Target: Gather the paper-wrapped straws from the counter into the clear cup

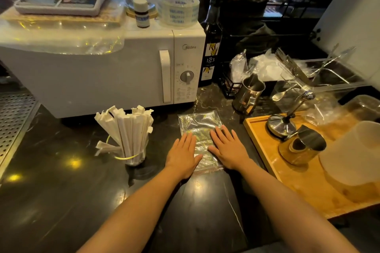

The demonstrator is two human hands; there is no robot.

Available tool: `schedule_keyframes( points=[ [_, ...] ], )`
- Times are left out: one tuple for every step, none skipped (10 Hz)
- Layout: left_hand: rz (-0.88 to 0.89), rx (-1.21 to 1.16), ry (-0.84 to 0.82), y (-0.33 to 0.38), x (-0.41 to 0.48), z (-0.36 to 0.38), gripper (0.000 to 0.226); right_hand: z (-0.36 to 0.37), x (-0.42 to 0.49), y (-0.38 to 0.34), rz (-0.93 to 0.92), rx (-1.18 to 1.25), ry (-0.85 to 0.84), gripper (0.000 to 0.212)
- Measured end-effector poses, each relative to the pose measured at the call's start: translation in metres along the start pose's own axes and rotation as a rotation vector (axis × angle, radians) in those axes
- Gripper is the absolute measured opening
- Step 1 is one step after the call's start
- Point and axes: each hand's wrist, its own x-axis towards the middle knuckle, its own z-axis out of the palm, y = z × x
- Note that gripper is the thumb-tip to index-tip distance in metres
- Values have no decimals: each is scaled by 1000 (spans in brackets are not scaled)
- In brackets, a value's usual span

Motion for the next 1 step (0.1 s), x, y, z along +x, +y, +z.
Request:
schedule_keyframes(
  points=[
    [3,-69,33,3,-3,-8,61,-5,-3,1,36,-31,15,71]
  ],
)
